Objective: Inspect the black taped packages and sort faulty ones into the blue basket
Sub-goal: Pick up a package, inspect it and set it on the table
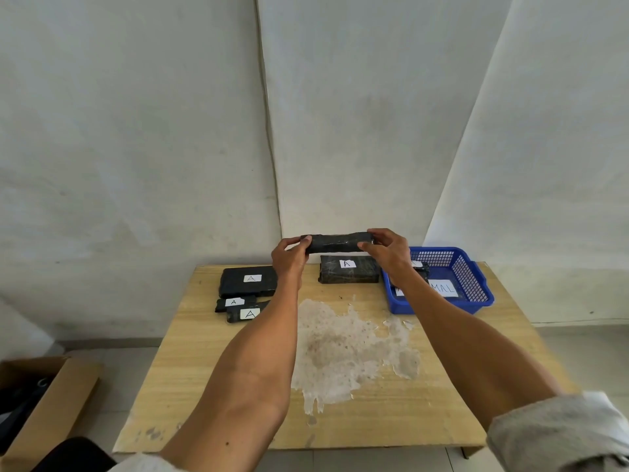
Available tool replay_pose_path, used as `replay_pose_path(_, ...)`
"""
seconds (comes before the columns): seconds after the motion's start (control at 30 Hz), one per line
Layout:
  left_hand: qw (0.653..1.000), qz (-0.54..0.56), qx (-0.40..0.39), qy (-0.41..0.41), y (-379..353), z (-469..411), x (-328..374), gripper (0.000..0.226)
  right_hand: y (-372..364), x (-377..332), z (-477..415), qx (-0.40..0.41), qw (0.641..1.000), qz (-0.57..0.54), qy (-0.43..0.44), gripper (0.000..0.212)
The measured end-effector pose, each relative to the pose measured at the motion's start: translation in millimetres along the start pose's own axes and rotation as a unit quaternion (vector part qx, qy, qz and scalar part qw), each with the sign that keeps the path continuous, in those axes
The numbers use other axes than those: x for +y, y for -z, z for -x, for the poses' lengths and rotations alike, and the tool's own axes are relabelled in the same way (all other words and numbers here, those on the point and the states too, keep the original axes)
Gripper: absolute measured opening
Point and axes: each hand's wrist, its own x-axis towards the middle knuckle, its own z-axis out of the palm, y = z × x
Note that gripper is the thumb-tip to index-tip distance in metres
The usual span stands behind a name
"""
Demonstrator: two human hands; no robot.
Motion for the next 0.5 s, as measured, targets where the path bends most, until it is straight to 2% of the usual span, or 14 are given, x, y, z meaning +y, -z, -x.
replay_pose_path(0.17, 1.000, -0.002, 0.029, -0.005, -4.1, -1.4, -0.4, 0.037, -4.2, -4.7, 4.3, 0.027, 0.999, -0.014, -0.035, 0.018)
replay_pose_path(0.27, 0.999, -0.016, 0.032, 0.000, -3.3, -3.0, 1.3, 0.041, -2.9, 1.7, 3.2, 0.003, 0.998, 0.011, -0.065, 0.011)
replay_pose_path(0.3, 0.999, -0.018, 0.027, 0.001, -3.2, -2.6, 2.7, 0.041, -3.0, 4.8, 3.3, -0.006, 0.997, 0.023, -0.071, 0.017)
replay_pose_path(0.37, 1.000, -0.015, 0.011, -0.011, -3.9, 0.6, 7.3, 0.038, -4.2, 14.7, -2.4, -0.014, 0.995, 0.047, -0.089, 0.042)
replay_pose_path(0.43, 0.999, -0.012, -0.024, -0.025, -5.3, 4.0, 11.6, 0.034, -7.0, 17.1, -1.5, -0.033, 0.993, 0.018, -0.115, 0.064)
replay_pose_path(0.5, 0.996, -0.014, -0.080, -0.035, -6.8, 8.1, 15.3, 0.036, -10.5, 13.0, 4.8, -0.076, 0.990, 0.007, -0.120, 0.072)
